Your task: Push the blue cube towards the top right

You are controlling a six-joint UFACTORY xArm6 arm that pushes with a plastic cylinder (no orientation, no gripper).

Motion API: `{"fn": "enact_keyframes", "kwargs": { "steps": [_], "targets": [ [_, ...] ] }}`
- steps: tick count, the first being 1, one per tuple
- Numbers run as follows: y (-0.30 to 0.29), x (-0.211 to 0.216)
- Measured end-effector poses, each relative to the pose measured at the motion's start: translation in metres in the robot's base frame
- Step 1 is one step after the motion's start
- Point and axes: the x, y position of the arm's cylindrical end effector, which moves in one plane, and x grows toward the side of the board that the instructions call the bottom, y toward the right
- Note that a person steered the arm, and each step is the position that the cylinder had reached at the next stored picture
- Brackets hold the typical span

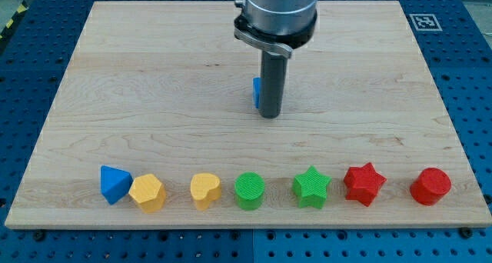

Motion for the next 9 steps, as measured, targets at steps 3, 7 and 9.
{"fn": "enact_keyframes", "kwargs": {
  "steps": [3,7,9],
  "targets": [
    [-0.028,-0.073],
    [-0.046,-0.084],
    [-0.004,-0.111]
  ]
}}
